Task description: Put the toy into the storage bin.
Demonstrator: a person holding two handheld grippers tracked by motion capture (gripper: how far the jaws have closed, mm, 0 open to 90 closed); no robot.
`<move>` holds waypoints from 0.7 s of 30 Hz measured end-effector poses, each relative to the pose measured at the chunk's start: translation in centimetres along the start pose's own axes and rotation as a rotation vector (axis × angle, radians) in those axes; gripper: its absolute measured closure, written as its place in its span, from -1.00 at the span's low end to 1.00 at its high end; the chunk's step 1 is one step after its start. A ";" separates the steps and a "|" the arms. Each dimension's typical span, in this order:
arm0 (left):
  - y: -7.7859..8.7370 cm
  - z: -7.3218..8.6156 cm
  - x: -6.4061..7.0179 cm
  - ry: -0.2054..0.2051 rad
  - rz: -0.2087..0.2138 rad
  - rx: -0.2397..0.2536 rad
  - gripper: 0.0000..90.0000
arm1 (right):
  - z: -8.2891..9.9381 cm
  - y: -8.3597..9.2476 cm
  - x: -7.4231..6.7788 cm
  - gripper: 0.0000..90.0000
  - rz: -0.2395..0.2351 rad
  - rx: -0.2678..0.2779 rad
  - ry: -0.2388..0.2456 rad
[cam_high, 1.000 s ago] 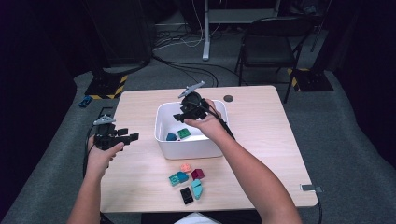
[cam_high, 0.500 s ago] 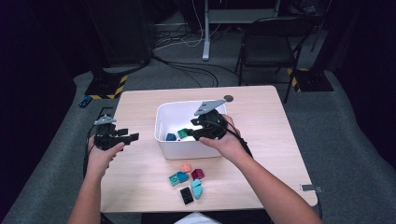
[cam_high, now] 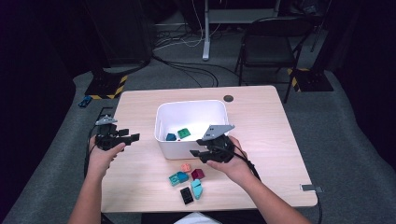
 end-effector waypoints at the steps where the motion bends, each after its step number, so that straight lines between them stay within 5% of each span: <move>1: 0.0 0.0 0.0 0.000 -0.001 0.002 -0.19 | 0.5 -0.1 -0.2 0.17 -0.001 -0.002 -0.014; 21: 0.1 0.2 -0.4 0.007 -0.010 -0.004 -0.19 | 7.7 -3.9 -1.2 0.14 0.000 -0.082 -0.091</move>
Point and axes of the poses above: each handheld gripper's, and its own axes: y roughly backward along the jaws, z roughly out of its underside, x roughly to its right, the point moved 7 cm from there along -y, roughly forward along the jaws, and after that the axes turned 1 degree about y, right-handed, at the moved point
